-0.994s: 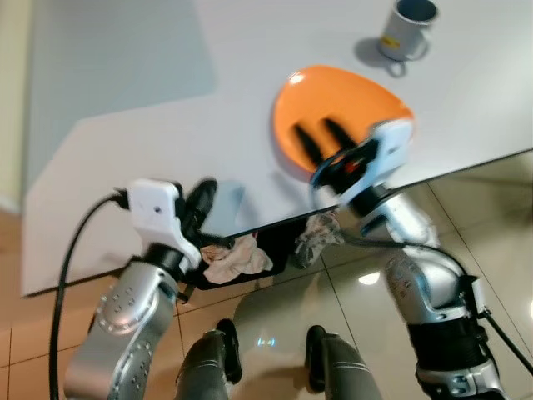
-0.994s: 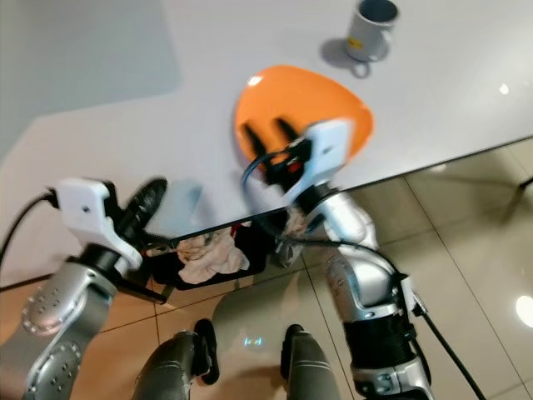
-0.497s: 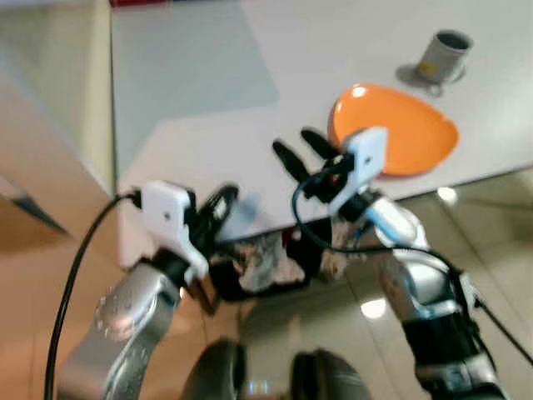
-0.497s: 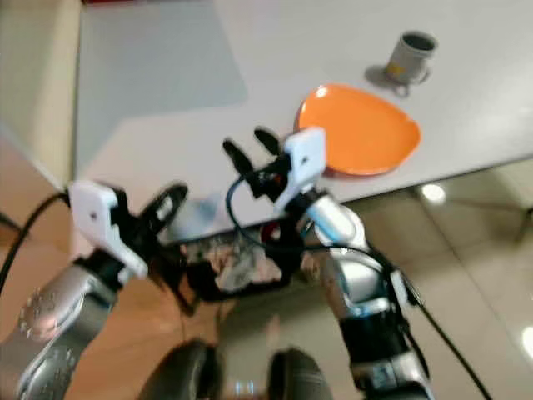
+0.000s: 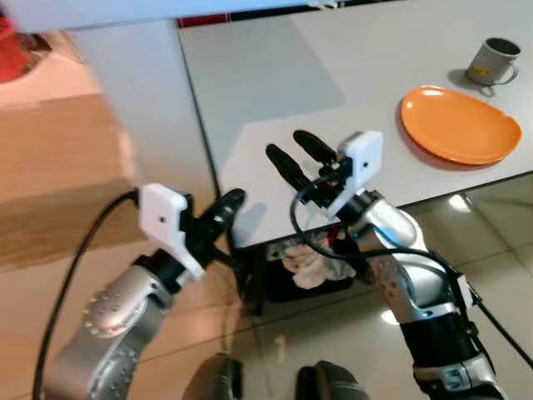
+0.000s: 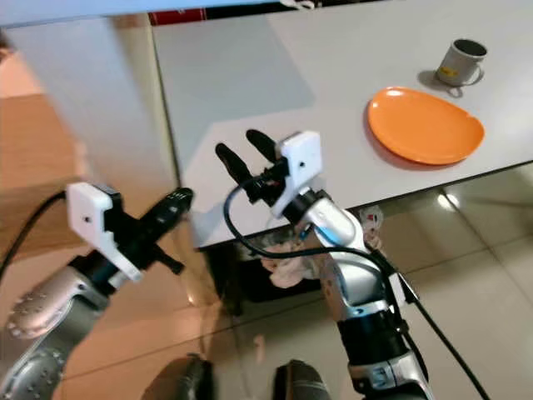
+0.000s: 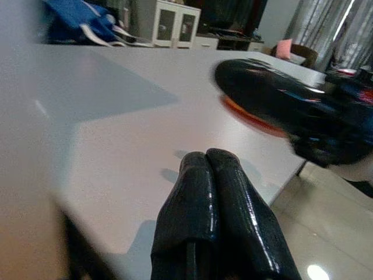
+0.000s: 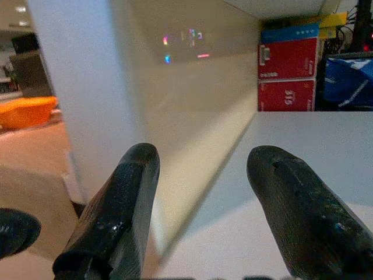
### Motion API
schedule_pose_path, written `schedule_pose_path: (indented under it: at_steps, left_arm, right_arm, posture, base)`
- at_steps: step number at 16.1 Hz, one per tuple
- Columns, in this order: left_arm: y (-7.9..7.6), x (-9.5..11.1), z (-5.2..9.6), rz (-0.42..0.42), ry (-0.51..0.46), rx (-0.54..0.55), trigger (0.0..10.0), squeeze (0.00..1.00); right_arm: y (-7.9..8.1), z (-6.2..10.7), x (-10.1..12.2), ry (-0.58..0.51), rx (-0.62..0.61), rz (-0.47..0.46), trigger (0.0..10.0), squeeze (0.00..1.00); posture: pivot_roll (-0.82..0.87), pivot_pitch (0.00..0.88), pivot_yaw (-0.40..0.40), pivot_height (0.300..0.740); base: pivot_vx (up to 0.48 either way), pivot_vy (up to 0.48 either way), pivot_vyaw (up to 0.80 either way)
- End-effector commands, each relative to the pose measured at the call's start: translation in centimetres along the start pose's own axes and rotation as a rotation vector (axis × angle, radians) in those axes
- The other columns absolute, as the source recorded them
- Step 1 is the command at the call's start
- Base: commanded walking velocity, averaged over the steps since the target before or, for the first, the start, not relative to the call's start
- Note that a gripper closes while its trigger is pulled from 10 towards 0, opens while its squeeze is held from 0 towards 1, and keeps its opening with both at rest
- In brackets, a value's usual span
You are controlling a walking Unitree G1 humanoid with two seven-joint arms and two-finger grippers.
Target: Setting the table
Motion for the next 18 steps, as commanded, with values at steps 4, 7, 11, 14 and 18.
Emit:
schedule_pose_path:
  at_steps: [4,7,11,14,18]
  left_arm:
    - [2.0,-0.2,1.0,0.021,-0.014,0.093,10.0,0.00]
    - [4.3,0.6,1.6,0.027,-0.097,0.241,10.0,0.00]
    - [3.9,0.5,1.6,0.046,-0.121,0.247,10.0,0.00]
    - [2.9,1.1,0.3,0.037,-0.144,0.197,10.0,0.00]
    - [2.2,2.3,-1.1,0.002,-0.175,0.157,10.0,0.00]
  right_arm:
    - [1.4,0.3,0.6,-0.026,0.085,-0.028,10.0,0.00]
    - [2.2,0.7,-0.5,0.012,0.086,-0.046,10.0,0.00]
    - [4.2,1.8,-0.9,0.019,0.104,-0.113,10.0,0.00]
    - [4.3,0.9,0.2,-0.020,0.105,-0.118,10.0,0.00]
    - [2.1,-0.1,1.8,-0.076,0.049,-0.123,10.0,0.00]
  posture:
    - [-0.02,0.145,0.008,0.740]
    - [-0.01,0.133,-0.005,0.740]
    - [-0.01,0.129,-0.004,0.740]
    - [-0.02,0.116,-0.005,0.740]
    - [-0.02,0.105,-0.006,0.740]
  base:
    - [0.000,0.476,0.00]
    - [0.000,0.476,0.00]
    - [0.000,0.476,0.00]
    - [0.000,0.476,0.00]
    - [0.000,0.476,0.00]
Point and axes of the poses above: a point about 5 cm out from each wrist's last joint towards the gripper, its own z axis pointing back from the gripper into the wrist, its own x axis along the axis of the wrist's last joint, y = z × x, the point moved 5 cm from there along -z, pointing out of the wrist towards the gripper, and after that the axes turned 15 degrees about z, right-handed, at the moved point
